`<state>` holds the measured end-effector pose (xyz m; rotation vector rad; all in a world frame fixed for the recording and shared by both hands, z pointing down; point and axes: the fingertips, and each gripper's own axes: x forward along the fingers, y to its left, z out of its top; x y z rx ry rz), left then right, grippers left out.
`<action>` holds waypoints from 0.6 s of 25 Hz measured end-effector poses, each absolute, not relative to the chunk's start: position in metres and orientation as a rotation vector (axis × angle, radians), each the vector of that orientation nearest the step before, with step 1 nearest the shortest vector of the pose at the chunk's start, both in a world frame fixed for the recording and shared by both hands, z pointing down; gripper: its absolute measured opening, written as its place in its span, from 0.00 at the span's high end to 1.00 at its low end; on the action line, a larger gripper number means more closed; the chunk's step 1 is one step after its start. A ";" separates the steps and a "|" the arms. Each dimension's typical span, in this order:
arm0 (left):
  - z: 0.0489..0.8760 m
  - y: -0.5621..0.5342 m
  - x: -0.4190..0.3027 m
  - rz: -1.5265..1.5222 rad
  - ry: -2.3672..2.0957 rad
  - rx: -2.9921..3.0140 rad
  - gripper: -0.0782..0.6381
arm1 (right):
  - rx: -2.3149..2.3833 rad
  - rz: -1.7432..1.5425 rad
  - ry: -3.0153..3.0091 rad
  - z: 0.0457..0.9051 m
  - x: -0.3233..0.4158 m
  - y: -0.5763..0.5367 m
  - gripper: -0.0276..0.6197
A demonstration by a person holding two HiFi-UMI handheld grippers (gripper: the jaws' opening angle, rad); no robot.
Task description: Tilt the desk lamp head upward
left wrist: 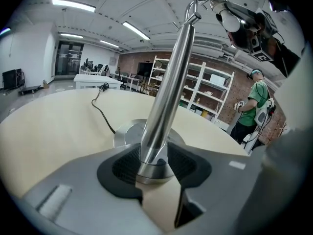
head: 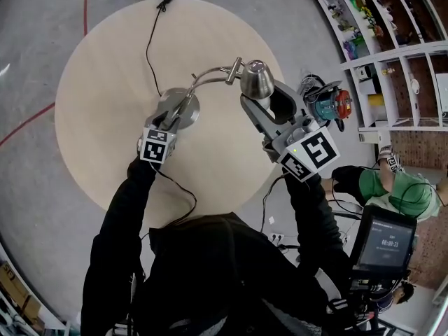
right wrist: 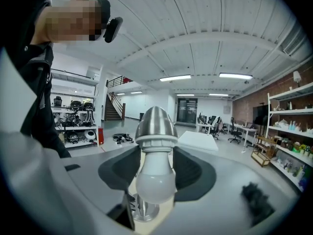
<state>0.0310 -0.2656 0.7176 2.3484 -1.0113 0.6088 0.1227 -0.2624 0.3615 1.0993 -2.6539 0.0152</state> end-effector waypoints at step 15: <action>0.728 -0.259 0.054 0.639 -1.051 2.357 0.67 | 0.998 0.000 -2.513 0.356 0.122 -0.271 0.63</action>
